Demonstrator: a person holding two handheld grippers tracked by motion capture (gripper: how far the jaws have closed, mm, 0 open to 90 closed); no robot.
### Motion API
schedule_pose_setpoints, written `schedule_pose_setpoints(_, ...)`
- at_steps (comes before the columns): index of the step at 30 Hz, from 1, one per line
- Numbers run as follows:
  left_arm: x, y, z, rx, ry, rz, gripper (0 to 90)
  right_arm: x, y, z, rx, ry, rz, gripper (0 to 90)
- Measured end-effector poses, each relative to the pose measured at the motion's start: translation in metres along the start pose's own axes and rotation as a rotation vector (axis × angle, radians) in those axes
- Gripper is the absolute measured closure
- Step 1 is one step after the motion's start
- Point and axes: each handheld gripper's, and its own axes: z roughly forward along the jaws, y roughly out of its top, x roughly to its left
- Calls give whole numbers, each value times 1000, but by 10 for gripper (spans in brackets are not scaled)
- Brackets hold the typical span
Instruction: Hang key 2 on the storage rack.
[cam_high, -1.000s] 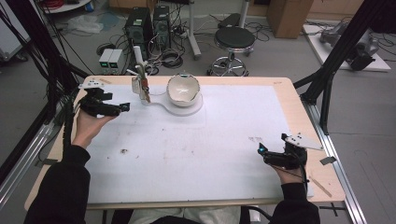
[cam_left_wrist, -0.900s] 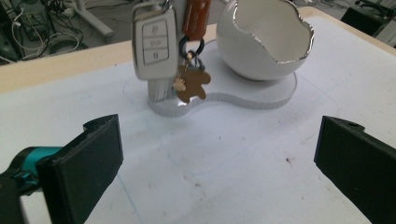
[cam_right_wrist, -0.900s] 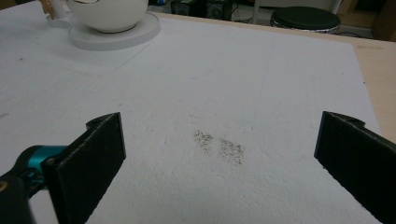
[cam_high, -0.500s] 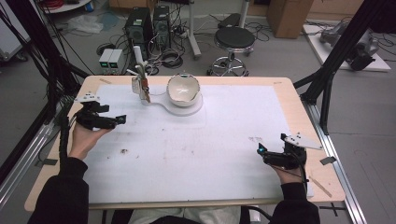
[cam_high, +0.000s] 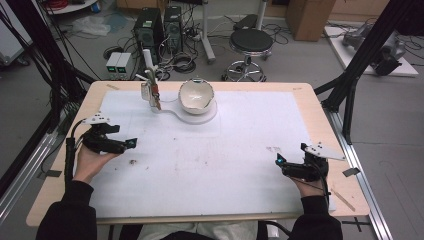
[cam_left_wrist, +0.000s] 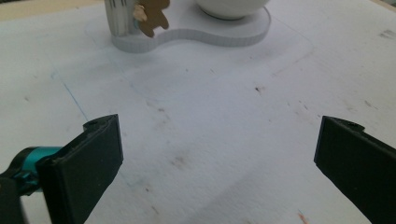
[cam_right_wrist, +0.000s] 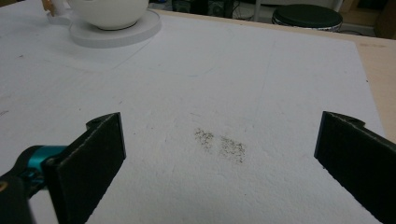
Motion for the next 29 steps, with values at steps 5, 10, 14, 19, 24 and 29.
schedule_pose_setpoints(5, -9, -10, -6, 11, -7, 20, 17, 1, 0, -1, 0, -1, 2, 10)
schedule_pose_setpoints(10, -20, -20, -13, 10, -25, 32, 17, 1, 0, -1, 1, -2, 2, 10)
schedule_pose_setpoints(14, -27, -25, -13, 19, -41, 31, 17, 1, 0, 0, 6, 1, 2, 10)
schedule_pose_setpoints(19, -34, -33, -15, 33, -54, 43, 17, 1, -2, -1, 15, -1, -7, 10)
schedule_pose_setpoints(24, -38, -44, -19, 18, -23, 57, 17, -1, -2, -1, 12, -5, -12, 10)
schedule_pose_setpoints(29, -38, -46, -21, 13, -20, 60, 17, 1, -1, -1, 15, -4, -12, 10)
